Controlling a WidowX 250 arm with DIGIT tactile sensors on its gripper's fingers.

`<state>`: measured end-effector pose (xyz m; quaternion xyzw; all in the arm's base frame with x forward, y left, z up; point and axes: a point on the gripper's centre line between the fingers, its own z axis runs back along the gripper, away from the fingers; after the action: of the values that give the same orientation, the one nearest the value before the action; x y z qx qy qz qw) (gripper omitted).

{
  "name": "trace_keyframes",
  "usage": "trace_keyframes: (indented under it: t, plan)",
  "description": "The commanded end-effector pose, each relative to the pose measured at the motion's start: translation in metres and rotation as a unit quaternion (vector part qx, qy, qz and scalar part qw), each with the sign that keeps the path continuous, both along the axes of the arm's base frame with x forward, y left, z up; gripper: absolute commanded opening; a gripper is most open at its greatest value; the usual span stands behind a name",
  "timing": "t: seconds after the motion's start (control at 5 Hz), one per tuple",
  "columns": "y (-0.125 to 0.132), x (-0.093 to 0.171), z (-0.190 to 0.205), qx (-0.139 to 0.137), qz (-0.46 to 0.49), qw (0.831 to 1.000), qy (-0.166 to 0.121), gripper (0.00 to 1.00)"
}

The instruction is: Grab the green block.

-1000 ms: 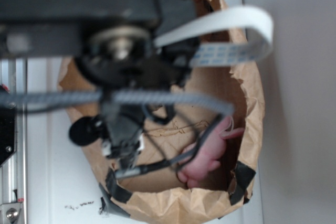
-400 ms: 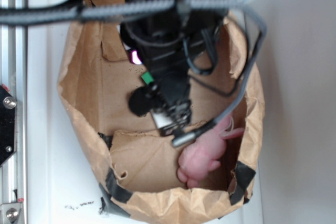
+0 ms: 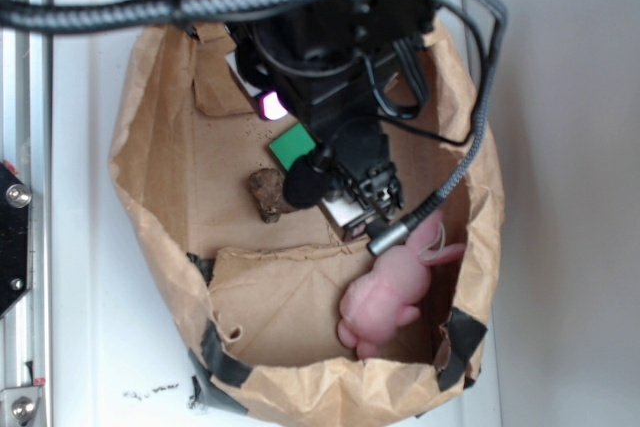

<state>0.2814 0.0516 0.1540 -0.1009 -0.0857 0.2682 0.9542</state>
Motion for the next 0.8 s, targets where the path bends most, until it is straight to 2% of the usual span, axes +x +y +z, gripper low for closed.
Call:
trace_keyframes:
  t: [0.0,0.2,0.4,0.6]
  plan:
    - [0.006,-0.001,0.016,0.007,0.006,1.0,-0.026,1.0]
    - [0.006,-0.001,0.016,0.007,0.006,1.0,-0.026,1.0]
    - [0.009,0.017,-0.006,0.002,0.027,1.0,-0.015,1.0]
    - [0.017,0.025,-0.027,0.015,0.049,0.999,-0.013,1.0]
